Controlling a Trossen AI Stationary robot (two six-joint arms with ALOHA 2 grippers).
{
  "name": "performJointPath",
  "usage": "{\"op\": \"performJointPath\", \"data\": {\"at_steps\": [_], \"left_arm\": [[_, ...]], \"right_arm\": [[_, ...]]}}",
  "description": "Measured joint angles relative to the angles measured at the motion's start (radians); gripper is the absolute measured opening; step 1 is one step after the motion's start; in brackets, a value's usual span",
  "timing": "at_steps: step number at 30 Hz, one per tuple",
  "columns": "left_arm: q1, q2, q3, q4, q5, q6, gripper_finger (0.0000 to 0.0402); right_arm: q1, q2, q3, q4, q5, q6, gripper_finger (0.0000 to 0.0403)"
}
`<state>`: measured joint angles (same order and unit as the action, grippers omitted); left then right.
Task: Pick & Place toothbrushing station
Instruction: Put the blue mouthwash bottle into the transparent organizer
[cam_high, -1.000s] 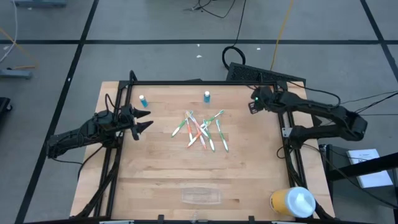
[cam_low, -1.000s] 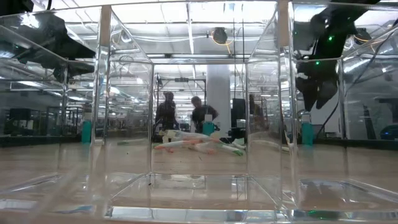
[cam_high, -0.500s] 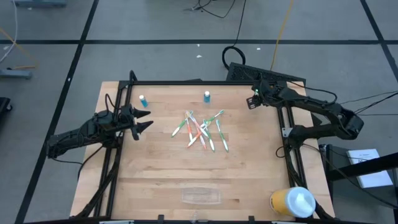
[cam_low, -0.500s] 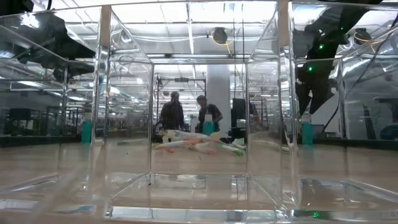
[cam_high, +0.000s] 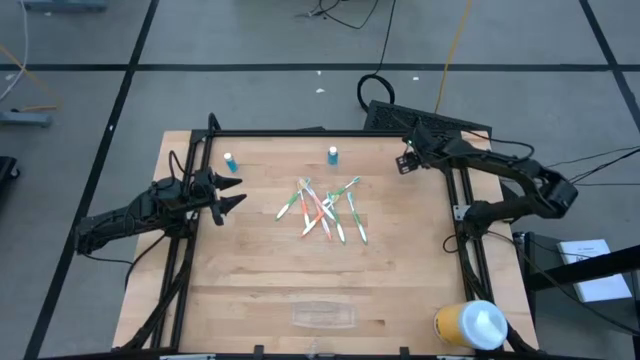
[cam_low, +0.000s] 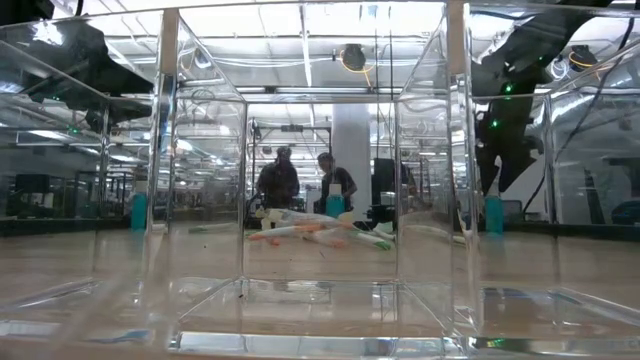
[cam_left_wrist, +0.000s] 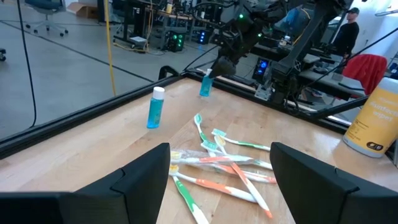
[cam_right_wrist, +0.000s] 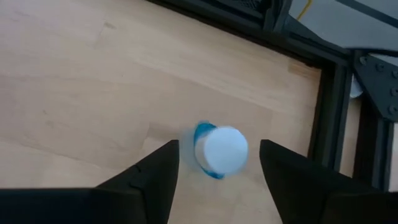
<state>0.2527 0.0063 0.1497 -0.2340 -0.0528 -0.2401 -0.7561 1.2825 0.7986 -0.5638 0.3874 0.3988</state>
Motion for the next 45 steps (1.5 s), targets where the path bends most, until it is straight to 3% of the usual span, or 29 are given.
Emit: {"op": "performJointPath", "data": {"at_steps": [34, 45], "left_arm": [[0.000, 0.000, 0.000, 0.000, 0.000, 0.000, 0.0283], [0.000, 0.000, 0.000, 0.000, 0.000, 0.000, 0.0283]], "right_arm": [[0.000, 0.008, 0.000, 0.017, -0.001, -0.044, 0.0097], [0.053, 0.008, 0.000, 0.077, -0.005, -0.086, 0.0096]]}}
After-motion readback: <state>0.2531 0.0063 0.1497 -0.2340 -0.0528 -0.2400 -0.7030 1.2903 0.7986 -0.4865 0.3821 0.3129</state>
